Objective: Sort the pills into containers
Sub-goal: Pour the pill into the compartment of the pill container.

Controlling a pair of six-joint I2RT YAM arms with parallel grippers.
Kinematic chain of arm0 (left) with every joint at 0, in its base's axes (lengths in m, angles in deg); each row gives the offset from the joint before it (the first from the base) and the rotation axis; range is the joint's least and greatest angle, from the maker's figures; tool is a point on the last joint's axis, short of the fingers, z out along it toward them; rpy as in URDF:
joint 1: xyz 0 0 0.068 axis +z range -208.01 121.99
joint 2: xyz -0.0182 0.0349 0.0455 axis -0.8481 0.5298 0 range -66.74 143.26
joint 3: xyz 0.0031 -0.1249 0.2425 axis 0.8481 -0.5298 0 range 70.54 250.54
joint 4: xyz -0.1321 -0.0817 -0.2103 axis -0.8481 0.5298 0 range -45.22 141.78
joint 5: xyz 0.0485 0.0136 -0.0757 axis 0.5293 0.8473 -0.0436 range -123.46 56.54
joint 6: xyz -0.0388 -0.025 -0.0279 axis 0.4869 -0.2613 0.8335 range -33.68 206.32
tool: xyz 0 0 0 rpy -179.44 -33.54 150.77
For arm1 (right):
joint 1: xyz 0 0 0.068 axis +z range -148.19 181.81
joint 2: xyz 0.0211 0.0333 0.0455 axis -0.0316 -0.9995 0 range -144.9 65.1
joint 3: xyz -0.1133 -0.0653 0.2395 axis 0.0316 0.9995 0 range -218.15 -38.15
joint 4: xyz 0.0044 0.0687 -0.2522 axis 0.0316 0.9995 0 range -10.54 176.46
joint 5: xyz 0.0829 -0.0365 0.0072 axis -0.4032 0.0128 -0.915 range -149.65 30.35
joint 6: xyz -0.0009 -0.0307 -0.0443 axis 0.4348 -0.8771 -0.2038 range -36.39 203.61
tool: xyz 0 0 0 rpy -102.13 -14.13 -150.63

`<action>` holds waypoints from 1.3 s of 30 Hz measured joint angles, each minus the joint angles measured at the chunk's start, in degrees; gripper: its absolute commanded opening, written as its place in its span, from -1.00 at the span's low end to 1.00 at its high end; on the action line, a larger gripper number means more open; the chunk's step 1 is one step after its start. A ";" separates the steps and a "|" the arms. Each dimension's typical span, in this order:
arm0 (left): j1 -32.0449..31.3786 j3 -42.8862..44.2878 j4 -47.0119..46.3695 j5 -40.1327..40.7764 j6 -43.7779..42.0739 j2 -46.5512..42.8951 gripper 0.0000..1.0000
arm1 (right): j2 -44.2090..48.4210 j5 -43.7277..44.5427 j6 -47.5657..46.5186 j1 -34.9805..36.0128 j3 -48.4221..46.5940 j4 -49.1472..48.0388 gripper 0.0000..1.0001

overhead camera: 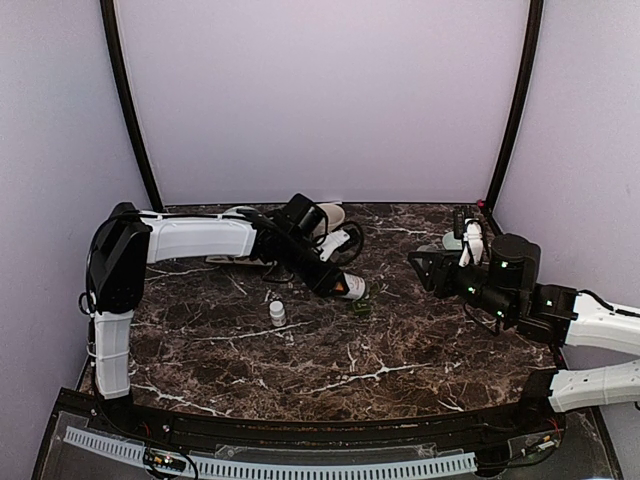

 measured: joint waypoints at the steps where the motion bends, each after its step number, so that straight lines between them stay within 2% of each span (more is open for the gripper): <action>1: -0.04 0.15 0.20 0.17 -0.02 0.04 -1.00 | 0.00 0.00 0.02 0.00 0.00 0.00 -0.74; 13: -0.04 0.02 0.04 0.57 0.17 0.09 -1.00 | 0.15 0.00 0.04 0.00 0.72 -0.09 -0.75; 26: 0.92 -12.48 -14.71 -1.62 4.35 -3.37 -1.00 | 1.01 0.00 0.55 0.00 0.83 -0.02 -0.74; 39: 2.36 -21.55 -22.58 -3.58 7.85 -8.00 -1.00 | 0.39 -0.26 0.79 0.00 0.83 0.00 -0.75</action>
